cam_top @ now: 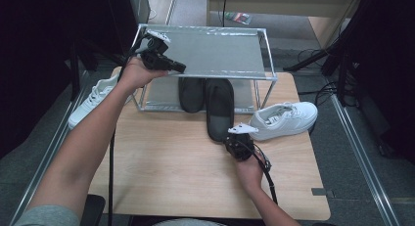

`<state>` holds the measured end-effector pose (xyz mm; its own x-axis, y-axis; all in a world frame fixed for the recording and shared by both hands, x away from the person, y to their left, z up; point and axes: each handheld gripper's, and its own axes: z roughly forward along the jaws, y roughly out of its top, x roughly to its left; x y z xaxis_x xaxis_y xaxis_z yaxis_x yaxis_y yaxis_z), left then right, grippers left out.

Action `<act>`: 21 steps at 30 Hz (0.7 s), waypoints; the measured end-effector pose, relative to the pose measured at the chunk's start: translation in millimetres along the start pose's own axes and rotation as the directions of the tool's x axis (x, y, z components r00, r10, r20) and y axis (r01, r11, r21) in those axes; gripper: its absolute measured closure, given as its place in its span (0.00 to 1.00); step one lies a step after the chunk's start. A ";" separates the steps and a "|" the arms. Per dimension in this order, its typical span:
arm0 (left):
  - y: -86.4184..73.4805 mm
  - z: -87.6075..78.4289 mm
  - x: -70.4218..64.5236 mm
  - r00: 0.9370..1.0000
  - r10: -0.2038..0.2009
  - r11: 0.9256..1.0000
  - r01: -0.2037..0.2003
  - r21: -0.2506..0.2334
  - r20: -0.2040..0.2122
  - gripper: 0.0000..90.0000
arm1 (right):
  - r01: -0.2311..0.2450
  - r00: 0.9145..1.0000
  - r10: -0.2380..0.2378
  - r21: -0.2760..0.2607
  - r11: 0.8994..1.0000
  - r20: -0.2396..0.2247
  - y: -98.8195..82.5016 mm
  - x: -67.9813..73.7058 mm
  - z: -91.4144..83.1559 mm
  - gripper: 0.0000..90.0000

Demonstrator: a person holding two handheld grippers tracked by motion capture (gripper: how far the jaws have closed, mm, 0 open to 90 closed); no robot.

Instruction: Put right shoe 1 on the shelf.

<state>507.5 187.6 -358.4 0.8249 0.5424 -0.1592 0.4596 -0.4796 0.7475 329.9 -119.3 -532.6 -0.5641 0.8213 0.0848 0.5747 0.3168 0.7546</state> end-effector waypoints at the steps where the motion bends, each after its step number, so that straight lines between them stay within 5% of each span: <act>1: 0.0 0.2 0.1 1.000 0.000 1.000 0.000 -0.001 -0.002 0.98 | -0.001 1.000 0.001 -0.001 1.000 0.000 0.6 -0.6 1.1 1.00; 13: -0.5 0.1 0.3 1.000 -0.008 1.000 0.008 -0.004 0.002 0.98 | -0.032 0.999 0.032 -0.024 0.999 0.020 18.7 -10.5 14.3 1.00; 21: -0.9 0.2 0.8 1.000 -0.011 1.000 0.011 -0.008 0.006 0.98 | -0.057 0.998 0.057 -0.046 0.997 -0.010 42.6 -18.1 24.5 1.00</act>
<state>507.8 188.3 -359.4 0.8216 0.5437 -0.1716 0.4665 -0.4680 0.7506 379.1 -109.1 -517.9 -0.5363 0.8334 0.1336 0.5780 0.2473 0.7777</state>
